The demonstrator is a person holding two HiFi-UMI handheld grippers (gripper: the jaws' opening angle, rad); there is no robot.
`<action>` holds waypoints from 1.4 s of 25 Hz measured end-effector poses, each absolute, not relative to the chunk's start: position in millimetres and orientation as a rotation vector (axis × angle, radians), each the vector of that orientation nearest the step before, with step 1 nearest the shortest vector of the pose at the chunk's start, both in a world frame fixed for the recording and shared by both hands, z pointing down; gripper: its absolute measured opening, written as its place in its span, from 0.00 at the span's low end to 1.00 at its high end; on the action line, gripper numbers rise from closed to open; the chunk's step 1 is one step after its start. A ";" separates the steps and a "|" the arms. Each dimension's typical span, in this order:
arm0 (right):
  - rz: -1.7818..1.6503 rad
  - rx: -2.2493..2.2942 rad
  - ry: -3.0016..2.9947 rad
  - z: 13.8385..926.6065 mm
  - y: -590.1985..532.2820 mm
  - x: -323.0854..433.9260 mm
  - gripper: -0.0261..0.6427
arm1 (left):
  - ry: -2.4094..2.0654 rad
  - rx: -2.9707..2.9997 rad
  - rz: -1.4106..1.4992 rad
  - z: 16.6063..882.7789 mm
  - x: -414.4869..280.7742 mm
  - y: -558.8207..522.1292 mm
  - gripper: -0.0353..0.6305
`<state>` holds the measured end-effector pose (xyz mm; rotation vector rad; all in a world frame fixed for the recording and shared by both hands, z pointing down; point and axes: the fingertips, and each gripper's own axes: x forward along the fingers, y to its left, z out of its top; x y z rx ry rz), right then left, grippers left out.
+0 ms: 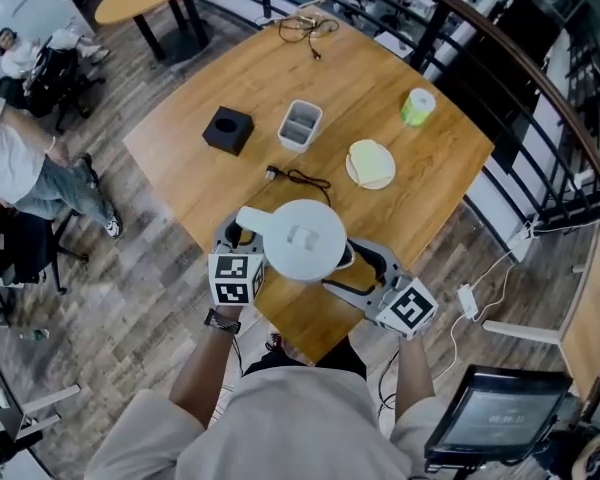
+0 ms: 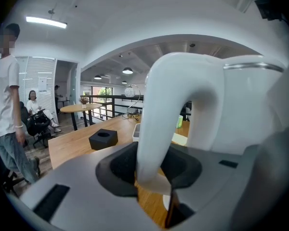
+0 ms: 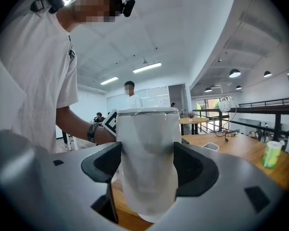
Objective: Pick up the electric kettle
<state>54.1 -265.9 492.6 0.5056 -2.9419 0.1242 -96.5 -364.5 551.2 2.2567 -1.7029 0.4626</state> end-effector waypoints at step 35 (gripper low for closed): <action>0.076 0.634 -3.009 411.5 -172.3 18.9 0.52 | -1.626 2.431 0.457 456.2 -125.2 -285.8 0.24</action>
